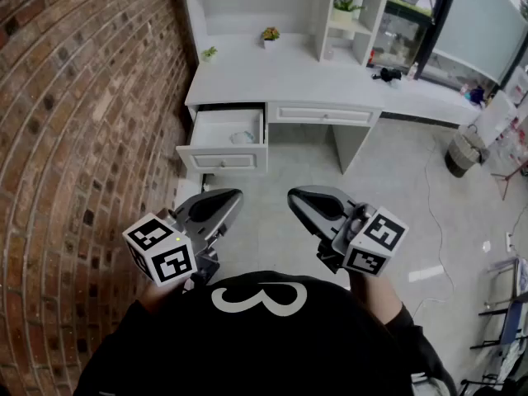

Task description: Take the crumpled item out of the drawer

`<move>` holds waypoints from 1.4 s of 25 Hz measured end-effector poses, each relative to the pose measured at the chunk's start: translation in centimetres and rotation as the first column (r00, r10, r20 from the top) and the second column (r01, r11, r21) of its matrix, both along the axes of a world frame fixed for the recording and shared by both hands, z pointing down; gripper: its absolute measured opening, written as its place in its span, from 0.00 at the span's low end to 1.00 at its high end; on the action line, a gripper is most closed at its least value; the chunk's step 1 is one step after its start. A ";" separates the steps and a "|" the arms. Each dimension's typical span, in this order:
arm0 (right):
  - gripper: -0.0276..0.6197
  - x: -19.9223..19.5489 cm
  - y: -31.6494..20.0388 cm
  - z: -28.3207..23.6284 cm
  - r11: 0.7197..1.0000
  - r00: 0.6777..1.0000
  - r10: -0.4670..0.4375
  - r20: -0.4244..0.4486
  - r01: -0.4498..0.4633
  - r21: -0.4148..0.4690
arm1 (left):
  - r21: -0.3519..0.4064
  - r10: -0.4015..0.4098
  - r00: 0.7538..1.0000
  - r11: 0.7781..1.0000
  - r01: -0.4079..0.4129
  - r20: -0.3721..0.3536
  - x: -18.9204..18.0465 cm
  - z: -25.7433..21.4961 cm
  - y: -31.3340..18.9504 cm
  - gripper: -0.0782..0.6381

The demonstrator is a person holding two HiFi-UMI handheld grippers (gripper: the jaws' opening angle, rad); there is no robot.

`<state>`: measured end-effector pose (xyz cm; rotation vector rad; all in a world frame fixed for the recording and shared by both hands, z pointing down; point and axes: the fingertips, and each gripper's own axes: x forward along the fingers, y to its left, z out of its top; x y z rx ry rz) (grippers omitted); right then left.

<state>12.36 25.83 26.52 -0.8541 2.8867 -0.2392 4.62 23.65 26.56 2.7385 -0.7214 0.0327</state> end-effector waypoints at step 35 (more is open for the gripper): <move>0.74 2.4 -3.4 2.6 0.990 0.991 0.133 -0.013 -0.133 -0.034 | -0.077 -0.031 0.999 0.997 0.032 0.012 0.0 3.5 -2.0 0.11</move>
